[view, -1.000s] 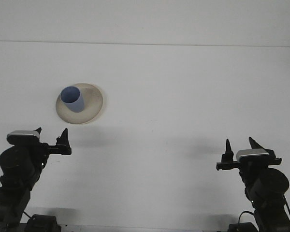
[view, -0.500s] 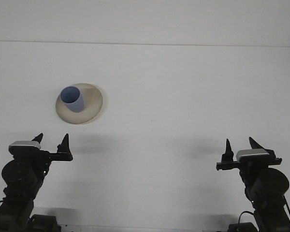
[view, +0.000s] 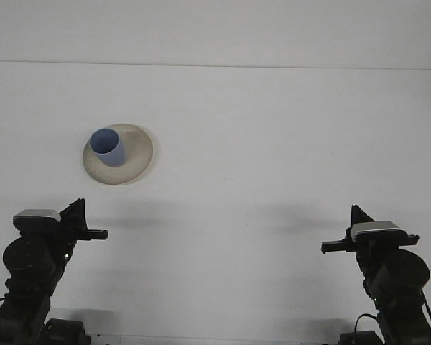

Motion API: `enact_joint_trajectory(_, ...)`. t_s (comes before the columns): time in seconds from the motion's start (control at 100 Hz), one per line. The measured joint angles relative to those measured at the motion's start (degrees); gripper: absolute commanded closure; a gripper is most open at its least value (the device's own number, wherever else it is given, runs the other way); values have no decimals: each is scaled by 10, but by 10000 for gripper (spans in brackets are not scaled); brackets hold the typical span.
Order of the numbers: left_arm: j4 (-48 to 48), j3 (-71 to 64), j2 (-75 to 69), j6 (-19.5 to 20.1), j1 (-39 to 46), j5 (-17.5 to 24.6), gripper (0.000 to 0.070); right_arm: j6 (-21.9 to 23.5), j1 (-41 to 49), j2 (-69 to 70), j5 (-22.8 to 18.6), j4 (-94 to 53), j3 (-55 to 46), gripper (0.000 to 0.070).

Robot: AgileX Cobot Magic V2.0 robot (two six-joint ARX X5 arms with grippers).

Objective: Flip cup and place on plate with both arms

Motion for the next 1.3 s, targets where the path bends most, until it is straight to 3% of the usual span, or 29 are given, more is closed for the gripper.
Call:
enact_joint_trajectory(0.98,5,0,-7,7,0,0,688,0,0,0,0,4,0,700)
enact_joint_trajectory(1.3,144,-109,-100,15,0,0,688,0,0,0,0,4,0,700)
